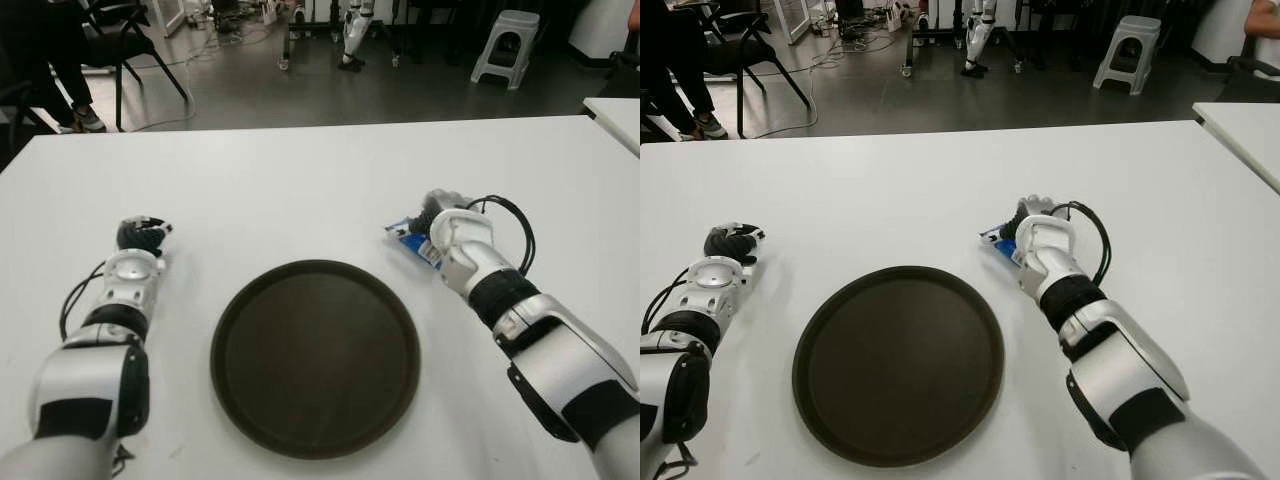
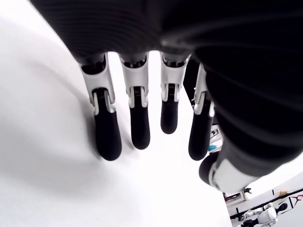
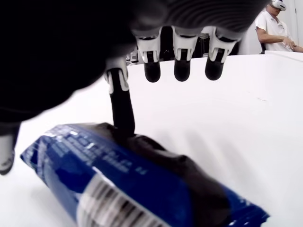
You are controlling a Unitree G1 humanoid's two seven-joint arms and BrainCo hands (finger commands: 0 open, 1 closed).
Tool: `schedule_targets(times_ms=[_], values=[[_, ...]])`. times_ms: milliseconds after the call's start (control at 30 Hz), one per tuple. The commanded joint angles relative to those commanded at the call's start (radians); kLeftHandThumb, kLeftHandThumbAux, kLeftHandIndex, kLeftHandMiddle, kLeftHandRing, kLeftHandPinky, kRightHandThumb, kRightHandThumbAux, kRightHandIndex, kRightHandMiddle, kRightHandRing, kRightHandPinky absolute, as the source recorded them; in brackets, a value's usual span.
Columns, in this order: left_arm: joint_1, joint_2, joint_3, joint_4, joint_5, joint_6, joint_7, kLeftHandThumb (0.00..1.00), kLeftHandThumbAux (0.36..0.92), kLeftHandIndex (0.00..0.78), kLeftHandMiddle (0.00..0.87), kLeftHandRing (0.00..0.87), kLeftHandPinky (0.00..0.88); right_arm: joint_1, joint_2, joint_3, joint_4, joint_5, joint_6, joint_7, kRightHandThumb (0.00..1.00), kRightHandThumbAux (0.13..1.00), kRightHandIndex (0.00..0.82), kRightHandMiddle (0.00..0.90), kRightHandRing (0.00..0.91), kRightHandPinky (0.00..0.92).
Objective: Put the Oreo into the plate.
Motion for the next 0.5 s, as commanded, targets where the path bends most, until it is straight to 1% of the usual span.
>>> schedule_targets(times_ms=[300, 500], values=[[-0.001, 0.0, 0.007, 0.001, 0.0, 0.004, 0.003, 0.694, 0.716, 0.413, 0.191, 0.229, 0.222, -0.003, 0.003, -0.016, 0.012, 0.01, 0.012, -0.019, 0.0, 0.445, 0.46, 0.0, 0.0, 0.0], [-0.002, 0.001, 0.006, 0.0, 0.003, 0.006, -0.002, 0.692, 0.719, 0.413, 0.193, 0.232, 0.239, 0.0, 0.001, -0.027, 0.013, 0.015, 0.005, -0.036, 0.0, 0.445, 0.484, 0.0, 0.0, 0.0]])
